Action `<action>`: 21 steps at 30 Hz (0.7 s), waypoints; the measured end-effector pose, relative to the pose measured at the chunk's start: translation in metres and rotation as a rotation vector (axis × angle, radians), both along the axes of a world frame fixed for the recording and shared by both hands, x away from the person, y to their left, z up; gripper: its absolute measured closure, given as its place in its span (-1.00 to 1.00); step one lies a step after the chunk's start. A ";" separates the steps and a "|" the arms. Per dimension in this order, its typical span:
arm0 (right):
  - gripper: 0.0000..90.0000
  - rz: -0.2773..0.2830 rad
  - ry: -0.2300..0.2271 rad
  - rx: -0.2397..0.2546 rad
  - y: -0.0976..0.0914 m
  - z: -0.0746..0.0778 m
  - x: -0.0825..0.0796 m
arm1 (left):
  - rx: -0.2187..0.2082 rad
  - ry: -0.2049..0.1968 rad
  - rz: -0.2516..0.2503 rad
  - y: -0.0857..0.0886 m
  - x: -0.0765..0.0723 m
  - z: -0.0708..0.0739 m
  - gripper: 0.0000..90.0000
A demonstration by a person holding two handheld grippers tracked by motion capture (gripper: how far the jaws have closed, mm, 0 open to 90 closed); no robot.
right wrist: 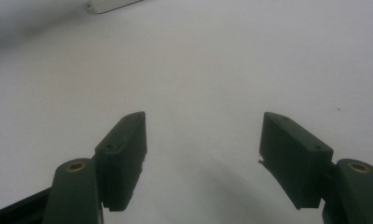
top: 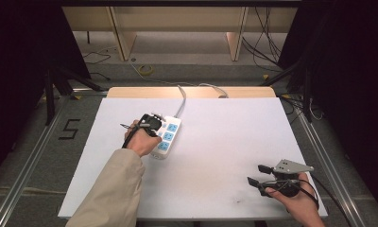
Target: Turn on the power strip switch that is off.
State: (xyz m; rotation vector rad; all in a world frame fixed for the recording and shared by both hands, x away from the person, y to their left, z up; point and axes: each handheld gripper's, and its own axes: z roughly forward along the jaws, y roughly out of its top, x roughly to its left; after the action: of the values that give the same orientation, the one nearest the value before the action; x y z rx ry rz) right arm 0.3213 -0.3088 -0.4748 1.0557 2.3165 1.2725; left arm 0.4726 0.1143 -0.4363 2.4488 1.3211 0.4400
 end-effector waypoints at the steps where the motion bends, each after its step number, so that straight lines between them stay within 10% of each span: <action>1: -0.27 0.000 0.000 0.000 0.000 0.000 0.000 | -0.001 0.001 0.001 0.000 0.000 0.000 1.00; 21: -0.27 0.003 0.000 -0.003 0.001 0.000 0.000 | 0.011 0.015 0.009 -0.002 0.001 -0.001 1.00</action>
State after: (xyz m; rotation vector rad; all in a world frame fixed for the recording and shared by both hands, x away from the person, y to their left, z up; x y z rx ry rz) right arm 0.3210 -0.3082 -0.4748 1.0523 2.3199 1.2695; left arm 0.4737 0.1126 -0.4374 2.4614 1.3393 0.4330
